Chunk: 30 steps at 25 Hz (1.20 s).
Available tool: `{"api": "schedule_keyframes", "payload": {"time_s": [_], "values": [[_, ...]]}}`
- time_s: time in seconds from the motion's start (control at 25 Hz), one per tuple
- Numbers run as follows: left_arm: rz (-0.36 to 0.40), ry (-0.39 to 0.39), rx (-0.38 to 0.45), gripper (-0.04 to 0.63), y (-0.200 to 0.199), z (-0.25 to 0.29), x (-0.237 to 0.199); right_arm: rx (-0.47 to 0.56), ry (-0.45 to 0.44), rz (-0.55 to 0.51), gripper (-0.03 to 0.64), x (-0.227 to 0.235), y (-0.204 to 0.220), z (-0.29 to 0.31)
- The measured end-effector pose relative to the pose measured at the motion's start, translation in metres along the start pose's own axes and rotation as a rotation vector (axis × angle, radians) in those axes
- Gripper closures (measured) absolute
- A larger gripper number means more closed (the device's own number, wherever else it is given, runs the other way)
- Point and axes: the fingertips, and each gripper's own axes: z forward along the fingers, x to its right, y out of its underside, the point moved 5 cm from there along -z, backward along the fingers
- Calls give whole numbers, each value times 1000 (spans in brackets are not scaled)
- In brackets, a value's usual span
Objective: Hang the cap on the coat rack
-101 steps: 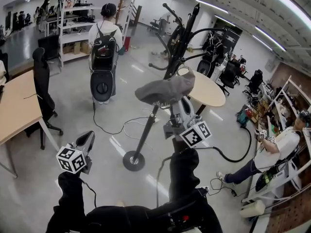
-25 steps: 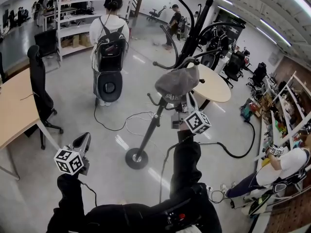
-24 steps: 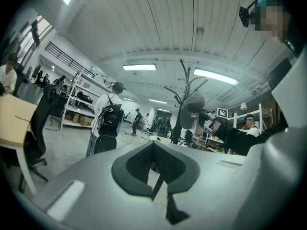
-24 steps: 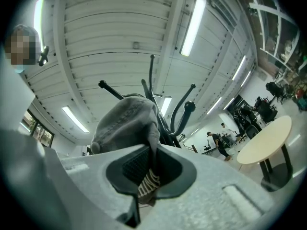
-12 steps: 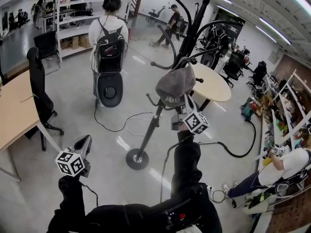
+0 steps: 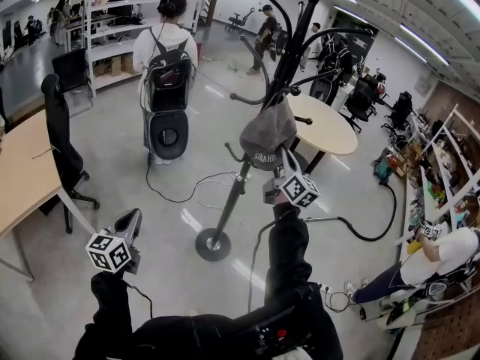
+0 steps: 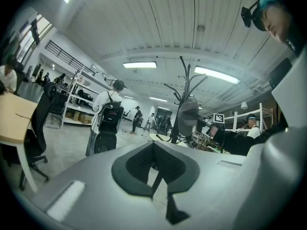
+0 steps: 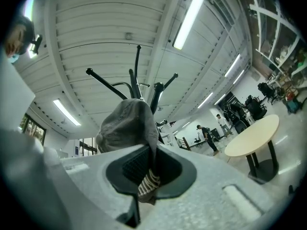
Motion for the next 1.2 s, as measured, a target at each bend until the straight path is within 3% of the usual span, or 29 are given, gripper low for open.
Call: {"api": "schedule_keyframes", "payload": {"time_s": [0.68,1.2], "values": [[2,5,-3,595,5,-2,16,-38,41,-25,591,16,6,-10],[-3,20,-8,595,13,-8,26,-78,69,-105,474,11,8,-35]]}}
